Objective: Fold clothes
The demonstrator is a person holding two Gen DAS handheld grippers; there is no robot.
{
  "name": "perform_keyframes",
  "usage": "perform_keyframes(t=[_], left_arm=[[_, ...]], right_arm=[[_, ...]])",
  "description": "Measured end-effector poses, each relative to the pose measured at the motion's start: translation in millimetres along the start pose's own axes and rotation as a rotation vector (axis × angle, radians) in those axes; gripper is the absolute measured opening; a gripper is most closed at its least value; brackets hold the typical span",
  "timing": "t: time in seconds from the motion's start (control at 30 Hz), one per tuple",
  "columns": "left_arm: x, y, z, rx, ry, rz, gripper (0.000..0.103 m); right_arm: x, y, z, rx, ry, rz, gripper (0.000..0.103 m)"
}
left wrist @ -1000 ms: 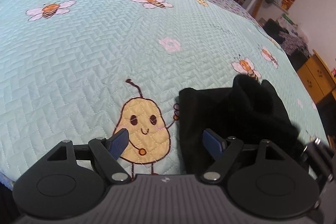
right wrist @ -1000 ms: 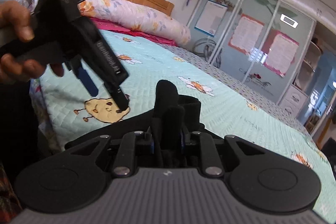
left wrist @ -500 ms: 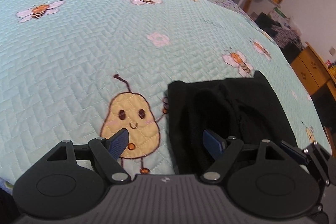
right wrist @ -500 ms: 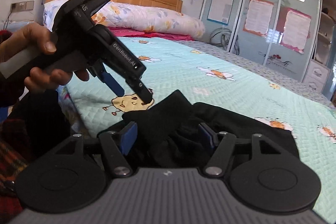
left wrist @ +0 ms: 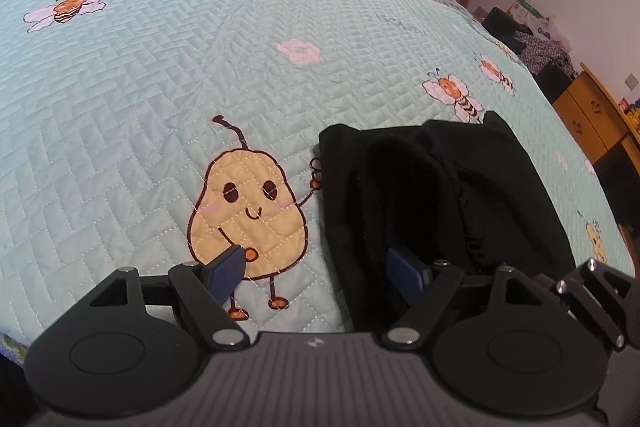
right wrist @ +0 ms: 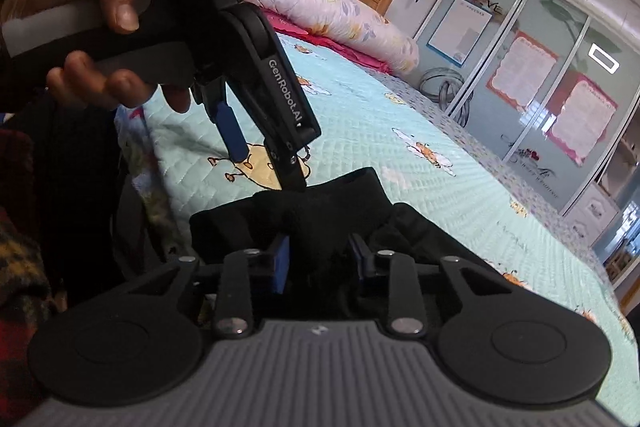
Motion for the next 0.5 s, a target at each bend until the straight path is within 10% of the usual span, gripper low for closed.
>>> perform_keyframes(t=[0.07,0.33,0.5], left_arm=[[2,-2,-1,-0.005,0.004,-0.016,0.081],[4,-7,-3,-0.015,-0.005,-0.038,0.082],[-6,-11,3,-0.016,-0.062,0.031,0.081]], right_arm=[[5,3,0,0.013,0.000,-0.036,0.012],[58,54,17,0.099,0.140,-0.463,0.010],[34,16,-22,-0.028,0.251,-0.499,0.011]])
Point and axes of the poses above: each gripper's, at about its wrist camera, not at the fingertips, and z roughly against the way its jaws point, x to its right, y to its top, the point moved 10 cm from there along -z, roughly the way its jaws point, and after that the axes turned 12 degrees about -z, right-handed, at the moved point
